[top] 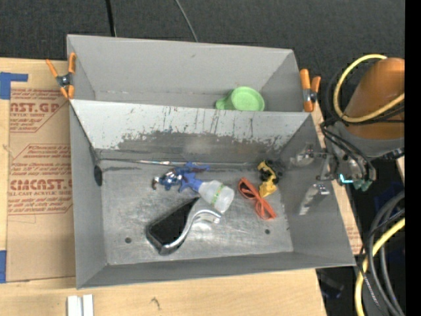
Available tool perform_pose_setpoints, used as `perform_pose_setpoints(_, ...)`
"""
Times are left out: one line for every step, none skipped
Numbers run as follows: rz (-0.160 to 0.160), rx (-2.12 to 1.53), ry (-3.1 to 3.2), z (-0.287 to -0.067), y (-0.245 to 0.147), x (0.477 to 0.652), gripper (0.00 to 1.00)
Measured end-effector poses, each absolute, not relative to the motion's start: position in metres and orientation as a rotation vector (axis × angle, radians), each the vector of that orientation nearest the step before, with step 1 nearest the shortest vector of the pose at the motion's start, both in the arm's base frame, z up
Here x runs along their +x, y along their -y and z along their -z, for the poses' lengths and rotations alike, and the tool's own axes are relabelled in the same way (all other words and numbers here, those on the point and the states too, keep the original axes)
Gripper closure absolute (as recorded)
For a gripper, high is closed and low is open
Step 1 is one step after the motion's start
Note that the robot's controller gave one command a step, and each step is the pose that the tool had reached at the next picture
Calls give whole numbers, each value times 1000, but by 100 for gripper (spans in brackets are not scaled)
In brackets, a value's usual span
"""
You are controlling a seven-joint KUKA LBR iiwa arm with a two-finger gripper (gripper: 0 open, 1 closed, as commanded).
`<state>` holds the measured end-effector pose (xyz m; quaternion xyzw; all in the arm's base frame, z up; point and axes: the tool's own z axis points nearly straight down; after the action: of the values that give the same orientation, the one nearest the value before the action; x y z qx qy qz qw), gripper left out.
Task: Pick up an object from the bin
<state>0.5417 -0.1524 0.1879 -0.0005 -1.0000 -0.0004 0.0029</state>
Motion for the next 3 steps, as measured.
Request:
perform_pose_setpoints(-1, 1, 3143, -192, 152, 544, 0)
perform_pose_setpoints(-5, 26, 3152, -152, 142, 545, 0)
perform_pose_setpoints(19, 205, 3140, -90, 145, 596, 100)
